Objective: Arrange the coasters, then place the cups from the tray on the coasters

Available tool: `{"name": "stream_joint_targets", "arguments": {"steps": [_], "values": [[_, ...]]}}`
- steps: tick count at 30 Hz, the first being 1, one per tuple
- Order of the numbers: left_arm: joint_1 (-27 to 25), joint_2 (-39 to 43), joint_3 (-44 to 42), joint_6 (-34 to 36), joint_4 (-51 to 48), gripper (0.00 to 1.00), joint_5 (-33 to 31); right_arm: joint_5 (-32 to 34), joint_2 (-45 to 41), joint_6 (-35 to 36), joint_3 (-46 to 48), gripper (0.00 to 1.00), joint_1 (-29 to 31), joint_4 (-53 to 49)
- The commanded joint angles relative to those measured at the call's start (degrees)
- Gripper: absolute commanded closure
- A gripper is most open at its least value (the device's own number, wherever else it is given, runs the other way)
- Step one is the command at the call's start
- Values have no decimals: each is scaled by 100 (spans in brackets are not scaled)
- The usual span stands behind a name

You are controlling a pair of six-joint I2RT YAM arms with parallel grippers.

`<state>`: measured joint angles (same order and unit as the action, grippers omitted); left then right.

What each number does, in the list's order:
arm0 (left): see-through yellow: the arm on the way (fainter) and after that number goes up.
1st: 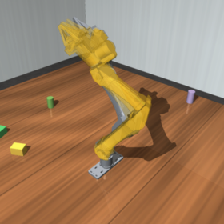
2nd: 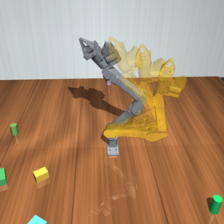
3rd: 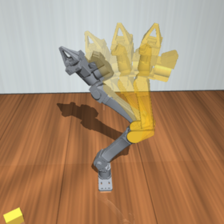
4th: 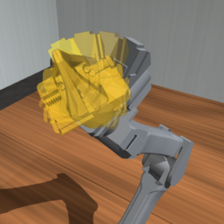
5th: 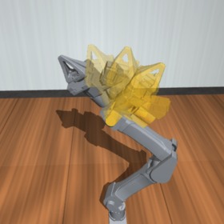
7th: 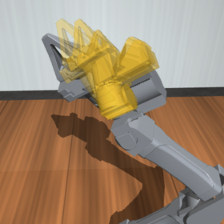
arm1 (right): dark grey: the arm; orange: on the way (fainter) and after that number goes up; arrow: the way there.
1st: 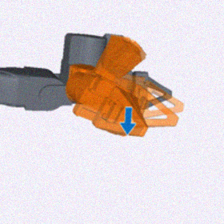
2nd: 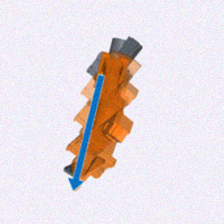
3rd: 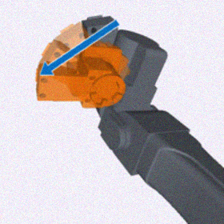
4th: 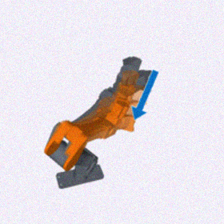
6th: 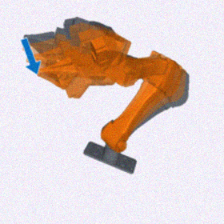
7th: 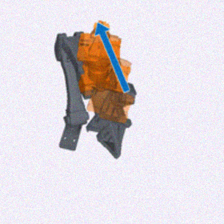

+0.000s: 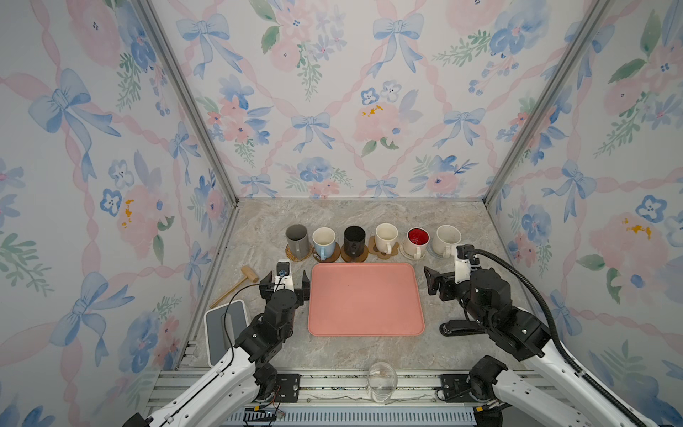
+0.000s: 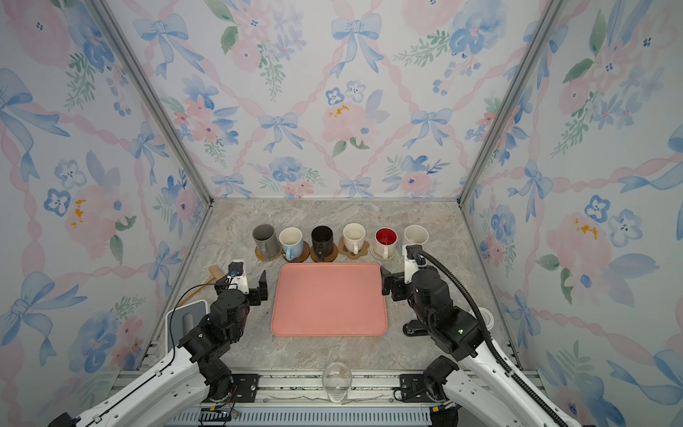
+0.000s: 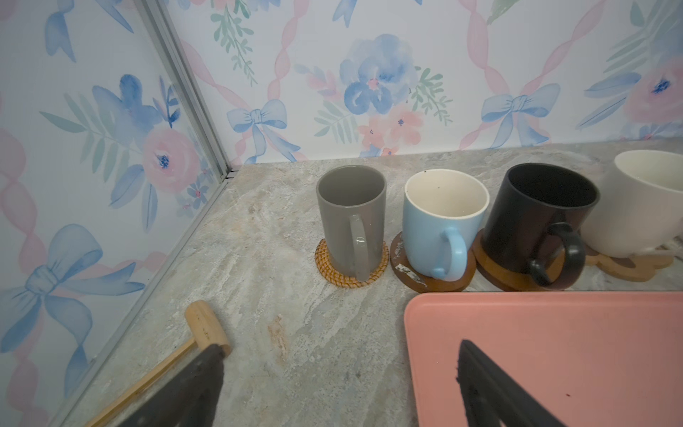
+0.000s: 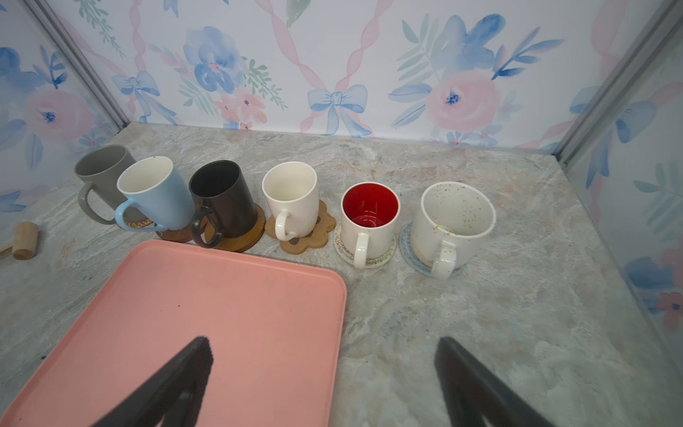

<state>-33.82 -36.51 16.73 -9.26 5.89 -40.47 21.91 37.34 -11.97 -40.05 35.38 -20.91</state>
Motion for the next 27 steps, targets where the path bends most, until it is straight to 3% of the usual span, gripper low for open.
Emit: {"name": "stream_joint_targets", "arguments": {"steps": [1,5,11,15,19,22,27], "values": [[278,-87,-197,102,494,2,76,681,-187,409,316,3,-258,50],[726,-286,-278,127,714,2,365,978,-239,394,730,3,-772,591],[1235,-640,-438,278,1290,2,654,475,251,480,1153,3,-1545,1403],[1603,-884,-665,310,1978,2,404,456,781,694,1334,3,-1876,2029],[1970,-1166,-812,273,2461,2,578,272,1380,957,1714,3,-2187,3157],[2073,-1534,-966,368,3077,2,739,218,1936,1123,1953,3,-2318,4060],[2124,-2352,-892,545,3497,2,708,211,2799,1196,1931,3,-2446,4745]]}}
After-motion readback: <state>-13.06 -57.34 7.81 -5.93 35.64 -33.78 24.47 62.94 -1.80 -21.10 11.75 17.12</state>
